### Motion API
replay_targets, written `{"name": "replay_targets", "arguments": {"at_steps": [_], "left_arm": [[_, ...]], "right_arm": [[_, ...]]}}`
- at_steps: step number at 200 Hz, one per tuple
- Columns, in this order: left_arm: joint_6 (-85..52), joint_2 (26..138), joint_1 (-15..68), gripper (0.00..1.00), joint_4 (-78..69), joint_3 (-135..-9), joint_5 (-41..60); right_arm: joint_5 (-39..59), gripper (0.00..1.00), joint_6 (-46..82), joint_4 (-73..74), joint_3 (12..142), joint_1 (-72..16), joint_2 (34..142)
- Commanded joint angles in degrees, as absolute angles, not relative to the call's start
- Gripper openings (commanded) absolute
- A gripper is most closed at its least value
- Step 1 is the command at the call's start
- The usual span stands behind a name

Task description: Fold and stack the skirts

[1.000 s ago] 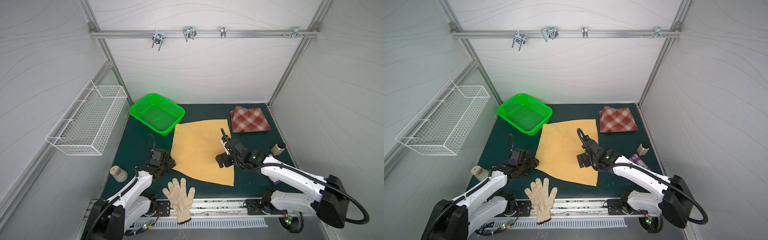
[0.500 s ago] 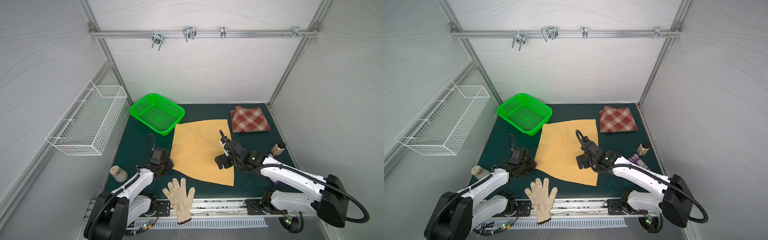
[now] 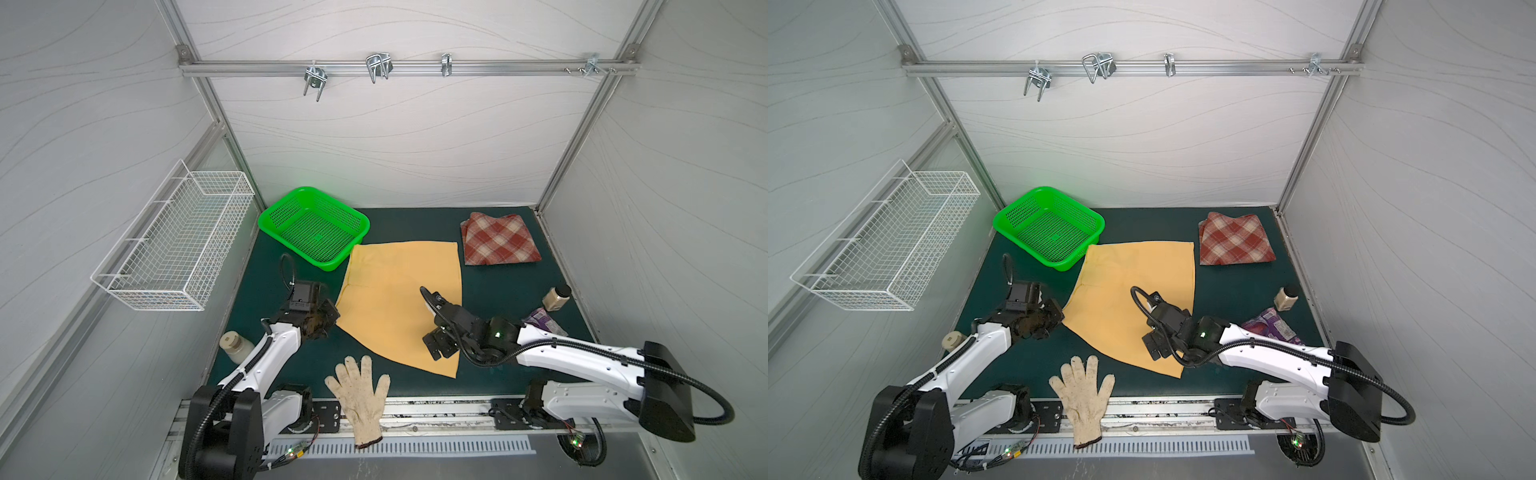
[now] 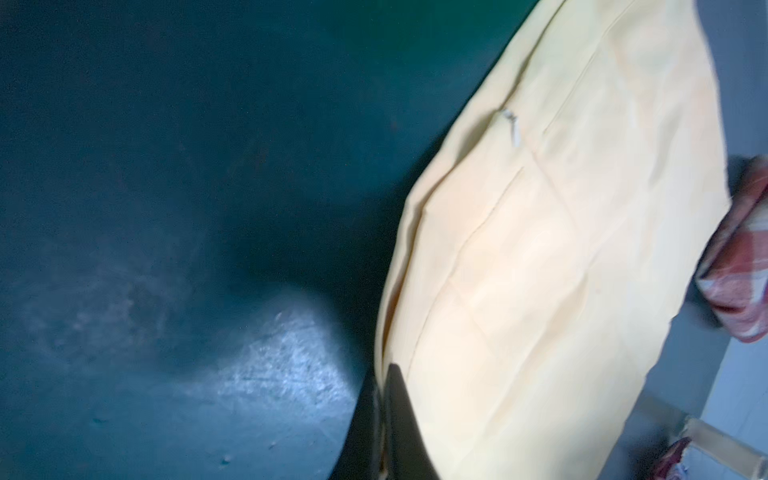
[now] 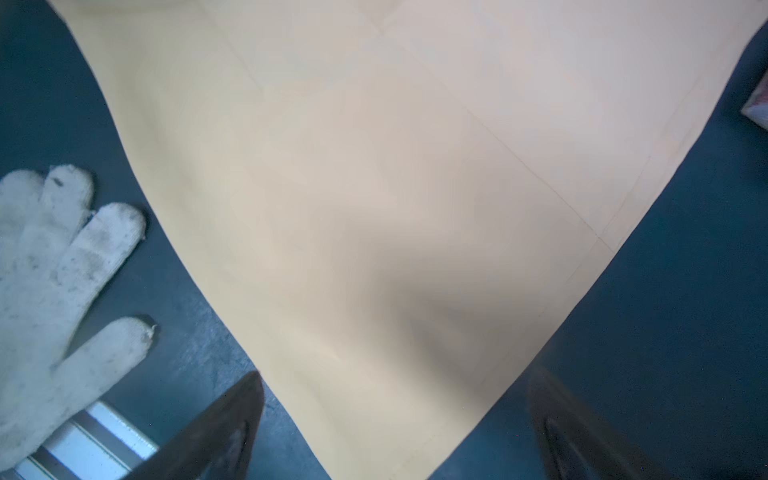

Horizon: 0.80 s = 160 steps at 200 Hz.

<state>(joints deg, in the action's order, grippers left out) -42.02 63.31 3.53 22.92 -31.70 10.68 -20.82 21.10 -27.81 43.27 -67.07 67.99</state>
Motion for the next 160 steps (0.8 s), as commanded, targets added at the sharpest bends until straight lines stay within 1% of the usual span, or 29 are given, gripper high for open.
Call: {"name": "replay_targets", "arguments": {"at_steps": [1,29,58,77,109,132,150,160], "left_arm": [[-38.61,65.25,1.14,0.03,26.74,-38.19,13.53],[-36.59,69.52,-0.2,0.03,29.37,-44.64,15.78],[-35.99,74.53,-1.46,0.0,29.93,-49.3,18.36],[-35.78,77.02,-1.75,0.0,29.62,-51.07,18.9],[-35.22,80.03,-1.93,0.0,29.44,-52.76,19.29],[-35.57,81.42,-2.02,0.0,28.64,-53.09,20.03],[-35.77,81.87,-2.05,0.0,27.91,-53.0,20.3],[-35.78,82.0,-1.99,0.0,27.86,-53.07,20.39]], "right_arm": [[-25.1,0.99,21.23,-29.19,43.47,-71.17,69.99],[-27.07,0.95,20.75,-28.48,43.76,-76.22,73.93],[-28.77,0.85,22.15,-28.13,43.97,-81.43,77.64],[-29.99,0.82,23.01,-27.37,43.93,-84.83,79.11],[-30.78,0.79,24.3,-27.09,44.51,-89.42,80.14],[-30.89,0.79,25.05,-26.48,45.06,-91.68,81.36],[-31.45,0.77,25.86,-27.46,46.26,-92.9,82.98],[-31.42,0.74,26.09,-27.6,46.62,-93.4,83.86]]}}
